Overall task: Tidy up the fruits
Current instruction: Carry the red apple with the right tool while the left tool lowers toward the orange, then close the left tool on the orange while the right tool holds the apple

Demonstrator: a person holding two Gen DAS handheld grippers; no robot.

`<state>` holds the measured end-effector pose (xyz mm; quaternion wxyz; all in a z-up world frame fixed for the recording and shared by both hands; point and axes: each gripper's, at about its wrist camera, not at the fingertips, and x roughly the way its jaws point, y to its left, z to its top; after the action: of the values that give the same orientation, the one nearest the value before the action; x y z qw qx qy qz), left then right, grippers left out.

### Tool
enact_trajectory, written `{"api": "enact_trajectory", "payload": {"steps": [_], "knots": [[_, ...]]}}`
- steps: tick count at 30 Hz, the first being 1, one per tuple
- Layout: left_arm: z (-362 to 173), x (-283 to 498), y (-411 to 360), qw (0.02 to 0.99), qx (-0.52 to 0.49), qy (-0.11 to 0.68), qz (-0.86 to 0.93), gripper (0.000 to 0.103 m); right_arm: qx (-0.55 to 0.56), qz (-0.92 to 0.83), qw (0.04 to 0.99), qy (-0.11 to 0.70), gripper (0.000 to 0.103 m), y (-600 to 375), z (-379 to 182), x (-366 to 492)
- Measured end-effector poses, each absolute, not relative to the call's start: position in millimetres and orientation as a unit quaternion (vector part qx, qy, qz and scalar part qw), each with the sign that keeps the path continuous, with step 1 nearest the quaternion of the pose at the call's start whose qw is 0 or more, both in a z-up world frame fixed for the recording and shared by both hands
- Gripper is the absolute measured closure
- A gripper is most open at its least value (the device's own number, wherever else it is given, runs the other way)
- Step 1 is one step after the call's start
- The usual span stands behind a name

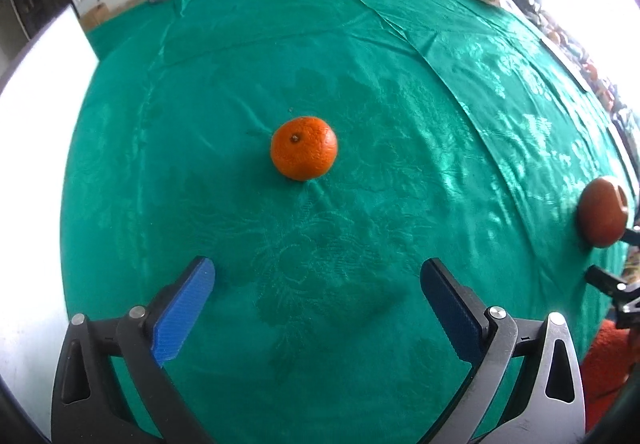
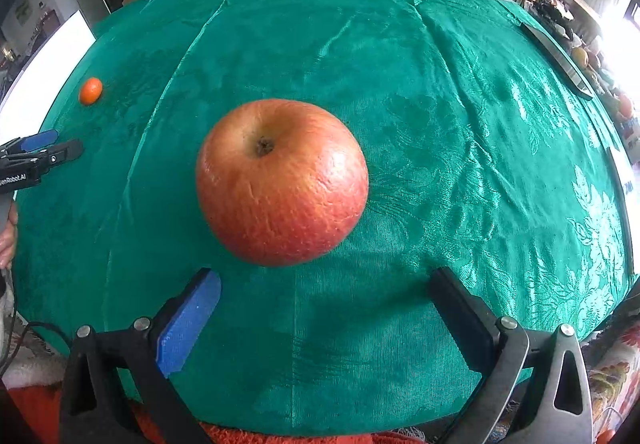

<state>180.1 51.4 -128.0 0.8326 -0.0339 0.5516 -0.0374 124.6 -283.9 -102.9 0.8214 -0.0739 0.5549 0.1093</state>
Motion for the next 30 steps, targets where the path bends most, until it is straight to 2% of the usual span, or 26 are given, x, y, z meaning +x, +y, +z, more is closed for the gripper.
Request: {"api": "enact_trajectory", "payload": {"steps": [4, 9, 12, 16, 20, 22, 23, 24, 30], "knots": [[-106, 189, 66, 0.807, -0.095, 0.580, -0.052, 0.002, -0.072, 0.105, 0.815, 0.565, 0.000, -283, -103, 130], [-85, 207, 81, 0.788, -0.137, 0.597, -0.061, 0.002, -0.068, 0.094, 0.781, 0.614, 0.000, -278, -103, 147], [-87, 222, 85, 0.762, -0.169, 0.620, -0.078, 0.002, -0.006, 0.111, 0.758, 0.643, 0.000, -285, -97, 159], [-98, 246, 81, 0.748, -0.141, 0.647, -0.052, 0.002, 0.095, 0.114, 0.745, 0.650, 0.000, -304, -75, 176], [-98, 257, 73, 0.759, -0.094, 0.644, -0.033, 0.004, 0.079, 0.111, 0.743, 0.655, 0.000, -300, -53, 191], [-100, 260, 69, 0.760, -0.078, 0.644, -0.024, 0.013, 0.058, 0.104, 0.746, 0.655, 0.000, -295, -44, 197], [-102, 262, 68, 0.759, -0.073, 0.647, -0.022, 0.023, 0.053, 0.101, 0.747, 0.655, 0.000, -292, -39, 198], [-104, 263, 68, 0.756, -0.073, 0.650, -0.023, 0.026, 0.053, 0.099, 0.748, 0.655, 0.000, -291, -37, 200], [-109, 264, 69, 0.761, -0.077, 0.644, -0.014, 0.027, 0.076, 0.099, 0.747, 0.653, 0.000, -295, -35, 199]]}}
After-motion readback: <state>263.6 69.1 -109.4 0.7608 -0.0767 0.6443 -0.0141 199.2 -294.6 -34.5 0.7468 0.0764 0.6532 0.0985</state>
